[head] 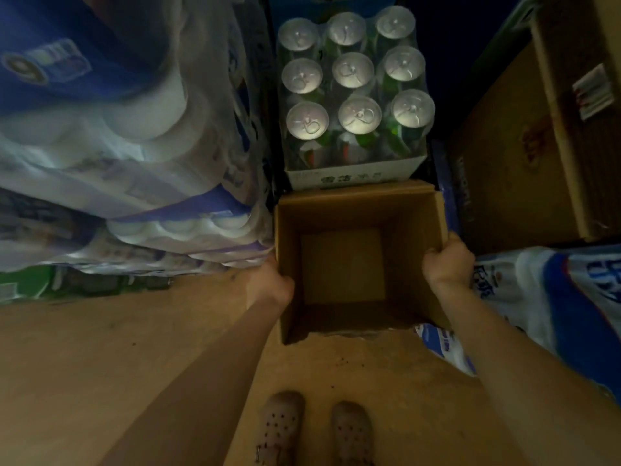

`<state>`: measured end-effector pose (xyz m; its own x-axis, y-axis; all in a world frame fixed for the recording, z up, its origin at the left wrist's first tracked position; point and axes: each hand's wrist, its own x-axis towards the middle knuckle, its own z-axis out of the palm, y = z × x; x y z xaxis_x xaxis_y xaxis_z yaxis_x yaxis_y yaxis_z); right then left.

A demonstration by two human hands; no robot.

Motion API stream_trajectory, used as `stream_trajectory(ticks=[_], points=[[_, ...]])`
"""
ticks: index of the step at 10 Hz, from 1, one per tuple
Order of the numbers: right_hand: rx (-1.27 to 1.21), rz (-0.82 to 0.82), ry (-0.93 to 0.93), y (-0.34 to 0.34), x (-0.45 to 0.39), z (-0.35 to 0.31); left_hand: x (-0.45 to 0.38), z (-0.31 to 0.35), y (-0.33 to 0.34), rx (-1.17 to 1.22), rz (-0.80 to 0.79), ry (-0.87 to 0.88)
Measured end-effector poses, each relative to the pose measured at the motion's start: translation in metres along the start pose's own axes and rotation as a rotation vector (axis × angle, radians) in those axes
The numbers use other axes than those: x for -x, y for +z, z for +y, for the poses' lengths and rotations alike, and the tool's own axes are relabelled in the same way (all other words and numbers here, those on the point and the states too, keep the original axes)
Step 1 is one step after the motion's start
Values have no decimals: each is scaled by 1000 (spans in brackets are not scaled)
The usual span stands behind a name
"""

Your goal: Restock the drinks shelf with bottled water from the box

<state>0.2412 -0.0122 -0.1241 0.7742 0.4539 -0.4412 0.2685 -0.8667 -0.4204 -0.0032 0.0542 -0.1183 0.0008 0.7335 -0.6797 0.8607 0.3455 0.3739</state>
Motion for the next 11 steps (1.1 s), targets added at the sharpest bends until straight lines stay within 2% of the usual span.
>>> stream_trajectory(ticks=[1, 5, 6, 8, 9, 10, 11], points=[[59, -90, 31, -2, -19, -15, -13, 11, -3, -35, -12, -22], [53, -76, -6, -4, -31, -8, -11, 17, 5, 23, 16, -36], [38, -120, 43, -7, -30, -12, -12, 17, 0, 1, -39, -69], [-74, -84, -11, -22, -22, -29, 0, 29, -14, 249, -235, -183], [36, -87, -39, -33, -14, -33, 12, 35, -22, 225, -235, -188], [116, -91, -78, -51, 0, -41, 28, 43, -34, 67, -209, -114], [121, -110, -138, -73, 20, -47, 54, 47, -49, 13, -192, -57]])
